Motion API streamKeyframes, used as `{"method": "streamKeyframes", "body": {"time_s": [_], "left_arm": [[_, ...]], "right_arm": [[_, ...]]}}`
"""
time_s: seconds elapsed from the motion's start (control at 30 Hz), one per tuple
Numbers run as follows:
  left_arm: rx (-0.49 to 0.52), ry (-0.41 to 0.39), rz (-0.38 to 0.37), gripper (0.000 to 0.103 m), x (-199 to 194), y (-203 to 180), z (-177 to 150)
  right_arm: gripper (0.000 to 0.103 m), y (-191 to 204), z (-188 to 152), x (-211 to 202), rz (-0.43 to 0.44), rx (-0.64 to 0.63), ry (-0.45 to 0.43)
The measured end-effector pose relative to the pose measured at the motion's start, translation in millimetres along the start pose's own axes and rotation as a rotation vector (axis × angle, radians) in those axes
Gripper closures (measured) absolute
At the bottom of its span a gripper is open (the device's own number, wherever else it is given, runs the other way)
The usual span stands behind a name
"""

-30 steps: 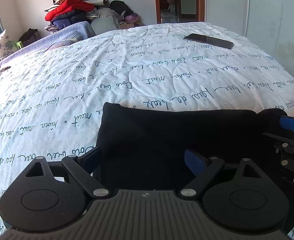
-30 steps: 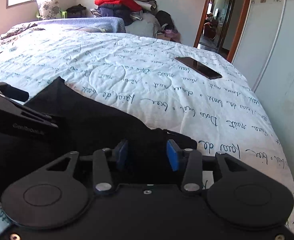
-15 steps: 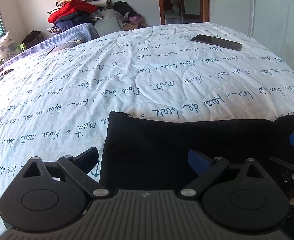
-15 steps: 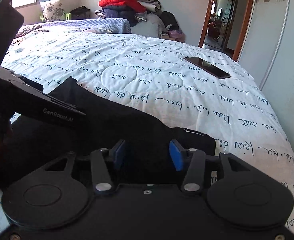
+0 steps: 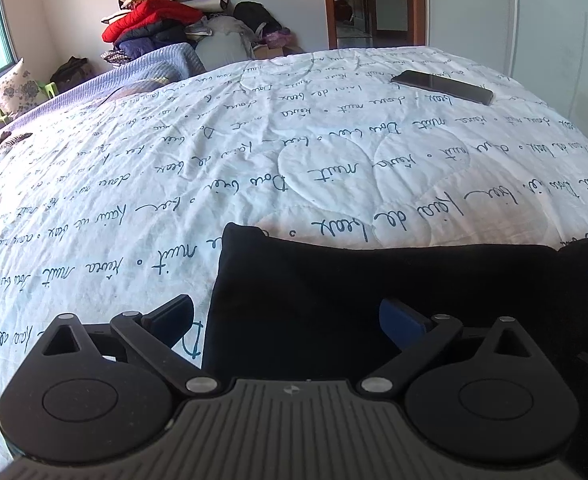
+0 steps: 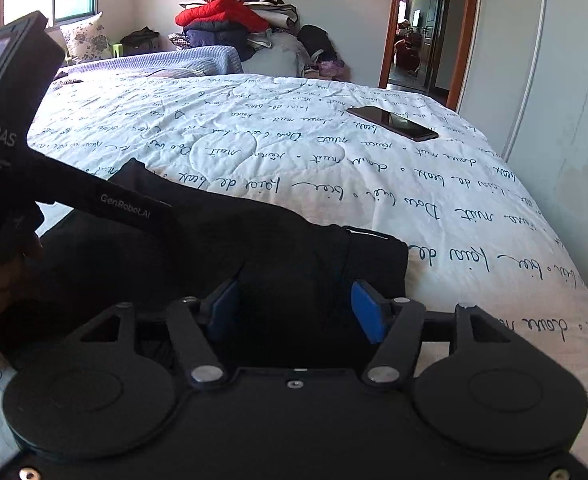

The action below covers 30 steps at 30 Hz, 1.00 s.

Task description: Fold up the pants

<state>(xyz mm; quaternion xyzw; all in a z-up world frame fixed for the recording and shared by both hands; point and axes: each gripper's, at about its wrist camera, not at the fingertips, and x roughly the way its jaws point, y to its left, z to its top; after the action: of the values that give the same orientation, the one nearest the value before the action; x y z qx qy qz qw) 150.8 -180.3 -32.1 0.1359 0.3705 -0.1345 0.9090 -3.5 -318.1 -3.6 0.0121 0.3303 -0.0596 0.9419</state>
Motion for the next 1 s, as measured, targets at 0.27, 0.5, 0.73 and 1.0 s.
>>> {"method": "streamKeyframes", "body": {"time_s": [0.27, 0.5, 0.73, 1.0], "left_arm": [[-0.036, 0.021, -0.01, 0.003, -11, 5, -3], [-0.056, 0.024, -0.013, 0.003, -37, 10, -16], [-0.062, 0.017, -0.012, 0.003, -71, 14, -40], [-0.048, 0.025, -0.01, 0.003, -107, 13, -68]], "right_arm": [[0.024, 3, -5, -28, -0.006, 0.053, -0.038], [0.015, 10, -14, -53, -0.026, 0.105, -0.064], [0.013, 13, -27, -74, -0.029, 0.156, -0.055], [0.013, 22, -46, -101, -0.013, 0.171, -0.056]]}}
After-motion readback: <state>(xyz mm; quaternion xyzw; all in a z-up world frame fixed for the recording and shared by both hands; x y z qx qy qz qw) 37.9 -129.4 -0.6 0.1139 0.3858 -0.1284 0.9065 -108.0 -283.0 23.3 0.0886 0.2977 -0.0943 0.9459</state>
